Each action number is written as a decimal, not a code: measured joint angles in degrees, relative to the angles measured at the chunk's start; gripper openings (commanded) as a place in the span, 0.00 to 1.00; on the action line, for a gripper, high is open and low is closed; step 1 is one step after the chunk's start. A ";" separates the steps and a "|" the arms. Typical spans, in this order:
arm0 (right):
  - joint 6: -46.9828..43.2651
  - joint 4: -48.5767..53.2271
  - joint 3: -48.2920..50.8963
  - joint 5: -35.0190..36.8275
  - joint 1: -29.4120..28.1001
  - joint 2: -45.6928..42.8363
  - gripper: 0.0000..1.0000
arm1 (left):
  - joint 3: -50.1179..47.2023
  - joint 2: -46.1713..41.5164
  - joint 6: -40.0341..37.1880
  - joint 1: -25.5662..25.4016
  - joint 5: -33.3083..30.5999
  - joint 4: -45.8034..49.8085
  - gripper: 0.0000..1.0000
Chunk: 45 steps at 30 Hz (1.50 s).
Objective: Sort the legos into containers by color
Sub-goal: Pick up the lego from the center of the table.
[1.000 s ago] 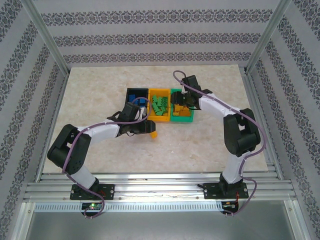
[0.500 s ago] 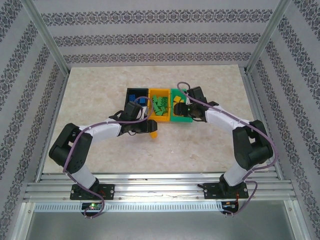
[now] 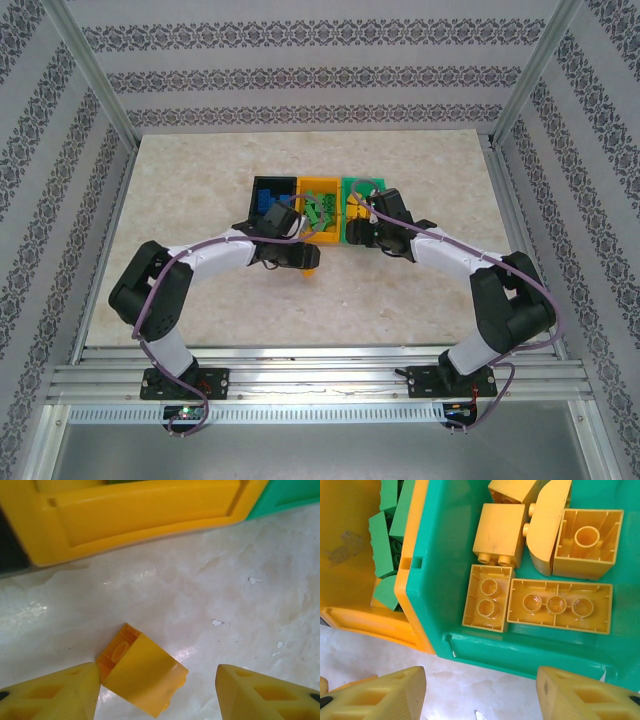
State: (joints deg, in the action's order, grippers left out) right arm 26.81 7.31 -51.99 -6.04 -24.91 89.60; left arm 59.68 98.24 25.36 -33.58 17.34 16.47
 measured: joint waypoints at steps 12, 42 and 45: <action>0.00 -0.35 0.00 0.20 -0.13 0.00 0.61 | 6.64 5.09 -5.95 -1.99 -7.28 8.68 0.63; 0.26 -0.81 0.00 0.20 -1.14 0.00 0.61 | 8.85 9.55 -8.48 -3.98 -6.86 9.79 0.33; 0.28 -0.81 0.00 0.17 -1.16 0.00 0.61 | 7.37 7.54 -8.52 -3.98 -6.91 9.64 0.32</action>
State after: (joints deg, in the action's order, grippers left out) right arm 27.09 6.50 -51.99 -5.87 -26.06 89.60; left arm 67.05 105.78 16.84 -37.56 10.44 26.11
